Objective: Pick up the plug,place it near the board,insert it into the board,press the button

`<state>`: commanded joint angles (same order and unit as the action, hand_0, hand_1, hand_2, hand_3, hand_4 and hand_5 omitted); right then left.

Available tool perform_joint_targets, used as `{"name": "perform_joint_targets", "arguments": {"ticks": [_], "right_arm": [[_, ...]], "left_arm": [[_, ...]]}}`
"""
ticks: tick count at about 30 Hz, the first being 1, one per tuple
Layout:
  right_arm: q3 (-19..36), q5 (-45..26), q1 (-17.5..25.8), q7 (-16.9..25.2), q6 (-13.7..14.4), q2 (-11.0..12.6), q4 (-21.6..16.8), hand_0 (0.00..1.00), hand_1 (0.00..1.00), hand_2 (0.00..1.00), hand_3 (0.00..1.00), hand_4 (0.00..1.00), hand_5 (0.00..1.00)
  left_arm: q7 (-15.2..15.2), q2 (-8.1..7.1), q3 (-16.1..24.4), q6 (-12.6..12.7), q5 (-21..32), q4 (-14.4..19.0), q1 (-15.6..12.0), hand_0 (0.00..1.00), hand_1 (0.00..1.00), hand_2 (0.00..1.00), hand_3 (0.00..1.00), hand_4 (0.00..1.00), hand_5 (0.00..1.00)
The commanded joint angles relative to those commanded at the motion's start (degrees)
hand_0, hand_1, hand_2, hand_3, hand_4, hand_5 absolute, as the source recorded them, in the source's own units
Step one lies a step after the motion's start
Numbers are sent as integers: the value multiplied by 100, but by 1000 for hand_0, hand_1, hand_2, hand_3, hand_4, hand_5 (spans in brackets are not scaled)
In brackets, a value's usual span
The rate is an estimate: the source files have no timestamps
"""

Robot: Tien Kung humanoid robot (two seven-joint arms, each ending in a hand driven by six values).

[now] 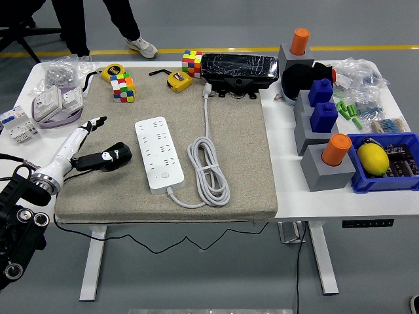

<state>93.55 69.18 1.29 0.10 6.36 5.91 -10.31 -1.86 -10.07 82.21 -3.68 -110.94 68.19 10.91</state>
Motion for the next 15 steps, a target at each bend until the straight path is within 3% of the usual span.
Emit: {"name": "perform_joint_targets", "arguments": {"ticks": [15], "right_arm": [[-20,-102,-15,18,38,4,0,839,807,799,817,998,998]], "left_arm": [[-32,27,-98,225,-447,-378,147,998,998,998,998,998,245]]}}
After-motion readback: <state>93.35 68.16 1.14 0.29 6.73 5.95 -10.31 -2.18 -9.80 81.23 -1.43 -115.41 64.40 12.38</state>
